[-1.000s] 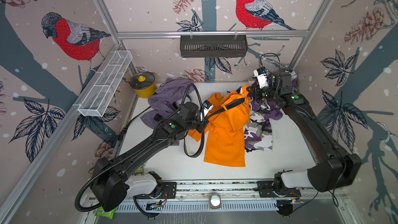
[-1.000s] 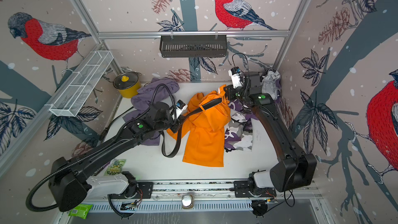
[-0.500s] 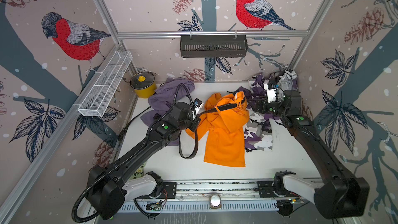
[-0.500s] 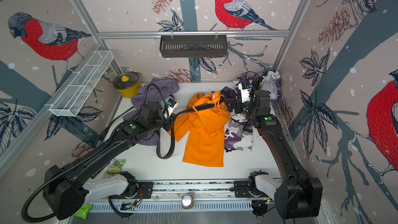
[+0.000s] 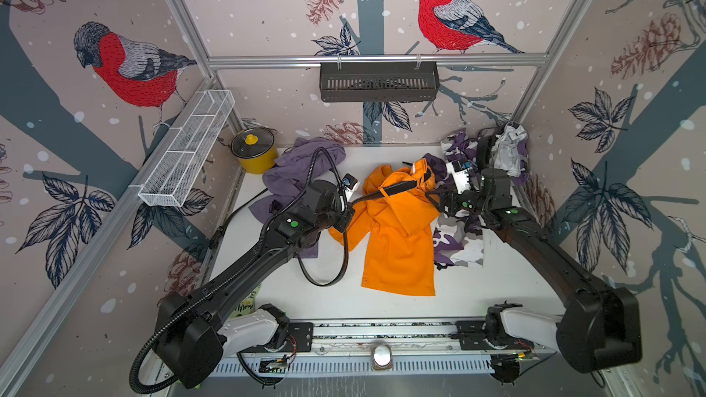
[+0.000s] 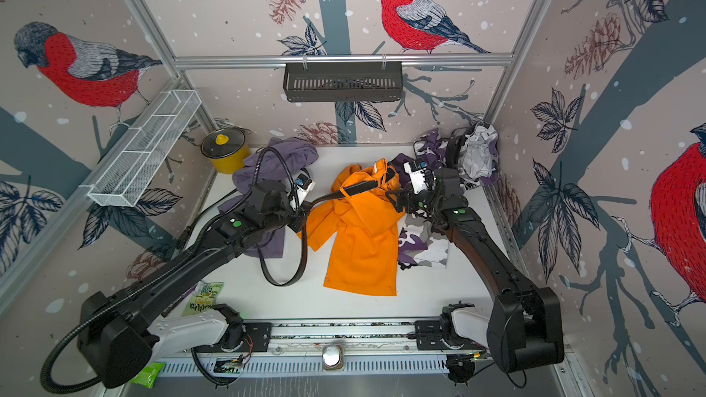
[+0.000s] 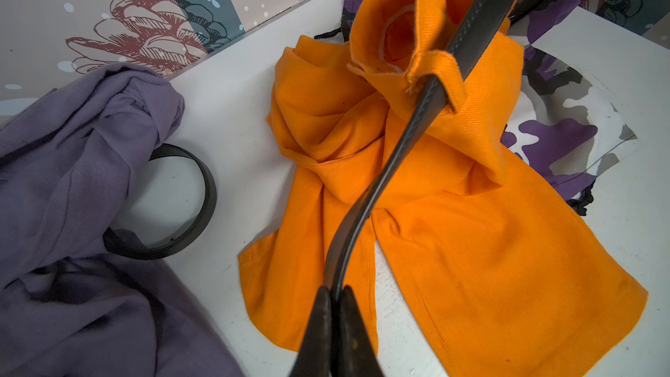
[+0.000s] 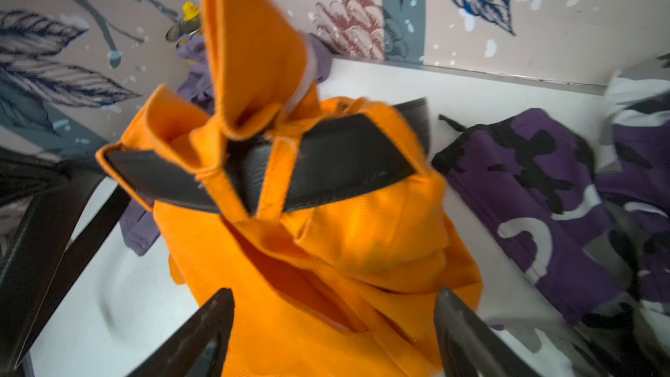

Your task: Remove the belt from the trousers

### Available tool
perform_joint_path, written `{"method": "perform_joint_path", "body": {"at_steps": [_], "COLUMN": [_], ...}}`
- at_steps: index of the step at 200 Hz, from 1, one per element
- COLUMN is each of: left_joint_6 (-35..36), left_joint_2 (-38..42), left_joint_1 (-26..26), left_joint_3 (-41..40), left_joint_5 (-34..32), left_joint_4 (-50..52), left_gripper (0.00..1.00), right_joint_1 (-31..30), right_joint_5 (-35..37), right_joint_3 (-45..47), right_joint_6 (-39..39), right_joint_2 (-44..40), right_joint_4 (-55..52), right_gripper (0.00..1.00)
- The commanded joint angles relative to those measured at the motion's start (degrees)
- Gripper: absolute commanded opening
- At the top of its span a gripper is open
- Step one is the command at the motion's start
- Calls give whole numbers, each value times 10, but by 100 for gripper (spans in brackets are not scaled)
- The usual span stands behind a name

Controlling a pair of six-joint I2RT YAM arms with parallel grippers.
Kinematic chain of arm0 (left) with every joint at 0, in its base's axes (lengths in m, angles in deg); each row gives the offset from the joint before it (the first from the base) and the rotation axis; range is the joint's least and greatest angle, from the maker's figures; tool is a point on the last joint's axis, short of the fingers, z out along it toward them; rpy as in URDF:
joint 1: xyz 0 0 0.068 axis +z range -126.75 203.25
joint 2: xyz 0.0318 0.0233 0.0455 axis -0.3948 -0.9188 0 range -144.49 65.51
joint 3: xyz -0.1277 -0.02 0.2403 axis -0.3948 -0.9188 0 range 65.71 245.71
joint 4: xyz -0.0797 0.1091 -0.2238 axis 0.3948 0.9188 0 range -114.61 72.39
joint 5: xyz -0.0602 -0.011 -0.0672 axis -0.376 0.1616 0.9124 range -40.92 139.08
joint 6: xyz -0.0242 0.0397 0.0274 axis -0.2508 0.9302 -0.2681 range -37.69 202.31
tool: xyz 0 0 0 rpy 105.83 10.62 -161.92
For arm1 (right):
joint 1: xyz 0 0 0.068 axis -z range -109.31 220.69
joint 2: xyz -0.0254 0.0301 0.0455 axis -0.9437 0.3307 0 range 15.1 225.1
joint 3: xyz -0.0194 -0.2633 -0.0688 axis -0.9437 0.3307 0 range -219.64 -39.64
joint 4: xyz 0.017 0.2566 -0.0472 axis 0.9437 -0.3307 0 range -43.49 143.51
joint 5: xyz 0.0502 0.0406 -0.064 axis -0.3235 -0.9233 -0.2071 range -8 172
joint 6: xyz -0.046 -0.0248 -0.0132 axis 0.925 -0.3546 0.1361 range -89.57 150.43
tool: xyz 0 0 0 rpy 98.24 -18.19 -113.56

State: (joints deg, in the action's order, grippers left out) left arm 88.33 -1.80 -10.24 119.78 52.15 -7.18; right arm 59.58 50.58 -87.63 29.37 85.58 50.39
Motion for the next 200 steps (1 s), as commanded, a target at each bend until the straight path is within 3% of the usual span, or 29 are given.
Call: {"method": "perform_joint_path", "body": {"at_steps": [1,21,53,67,93,99,136,168,200], "left_joint_6": [7,11,14,14,13,11,-6,16,15], "left_joint_2": [4,3,2,1,2,3,34,25,6], "left_joint_1": [2,2,3,4,10,14,58,61,77], "left_joint_3": [5,6,4,3,2,3,47,116,93], "left_joint_5": [-5,-7,-5,-8,-13,-13,-2,-16,-28], "left_joint_4": [2,3,4,4,4,4,7,37,45], "left_gripper": [0,0,0,0,0,0,0,0,0], "right_joint_1": [-5,-5,-7,-9,-9,-9,42,93,144], "right_joint_5": [39,48,44,35,23,29,112,216,275], "right_joint_3": [5,-16,-33,-39,-33,-33,-44,-79,-96], "right_joint_6": [31,44,57,58,60,61,43,26,-11], "right_joint_2": [11,69,120,130,127,122,47,-13,-23], "right_joint_4": [62,64,111,135,166,164,129,81,52], "right_gripper": [87,83,65,49,6,1,0,0,0]}}
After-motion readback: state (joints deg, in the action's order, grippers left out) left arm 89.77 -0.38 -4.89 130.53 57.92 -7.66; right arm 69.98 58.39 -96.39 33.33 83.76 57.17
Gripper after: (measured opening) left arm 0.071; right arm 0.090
